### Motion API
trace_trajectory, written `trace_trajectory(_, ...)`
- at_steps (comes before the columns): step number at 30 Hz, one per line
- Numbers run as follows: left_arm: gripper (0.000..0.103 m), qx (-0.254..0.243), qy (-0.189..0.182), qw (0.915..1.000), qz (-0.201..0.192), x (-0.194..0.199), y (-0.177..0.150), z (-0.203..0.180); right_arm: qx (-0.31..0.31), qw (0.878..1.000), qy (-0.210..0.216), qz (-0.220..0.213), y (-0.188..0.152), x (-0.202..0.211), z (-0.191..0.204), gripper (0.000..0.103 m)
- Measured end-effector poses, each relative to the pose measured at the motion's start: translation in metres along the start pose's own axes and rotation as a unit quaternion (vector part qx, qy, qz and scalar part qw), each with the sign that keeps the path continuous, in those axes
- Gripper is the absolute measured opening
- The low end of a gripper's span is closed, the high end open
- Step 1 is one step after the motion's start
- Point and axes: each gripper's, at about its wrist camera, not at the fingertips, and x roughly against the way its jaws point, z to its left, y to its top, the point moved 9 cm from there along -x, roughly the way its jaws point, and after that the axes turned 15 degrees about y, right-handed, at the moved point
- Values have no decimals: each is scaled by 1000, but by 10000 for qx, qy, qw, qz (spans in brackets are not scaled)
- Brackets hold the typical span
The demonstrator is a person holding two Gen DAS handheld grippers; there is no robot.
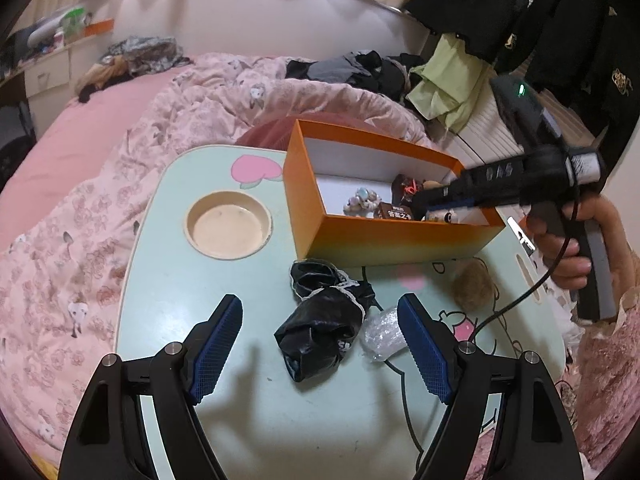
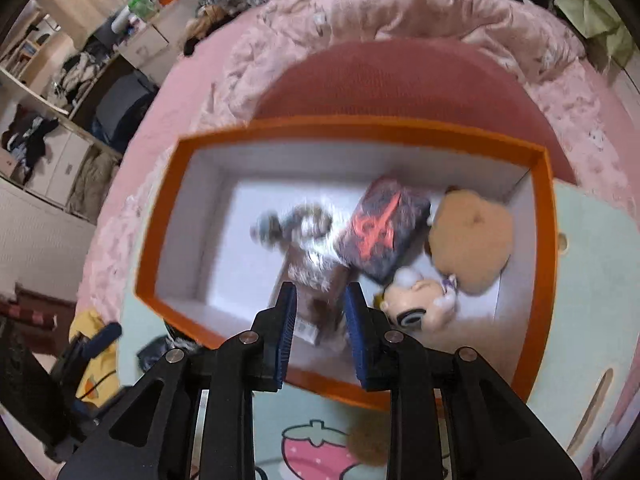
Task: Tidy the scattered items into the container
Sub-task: 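Reach right tool into box toward bead bracelet, then close right tool on bead bracelet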
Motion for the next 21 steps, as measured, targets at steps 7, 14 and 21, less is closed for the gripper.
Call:
trace_trajectory(7, 79, 64, -86, 9999, -107, 7, 4, 5, 322, 9991, -87, 259, 14, -34, 33, 30)
trace_trajectory(14, 79, 204, -81, 9997, -114, 6, 6, 17, 424, 9949, -778, 492, 22, -68, 24, 27)
trace_trajectory(21, 79, 165, -104, 9998, -98, 6, 4, 15, 404, 9963, -754, 125, 25, -53, 17, 0)
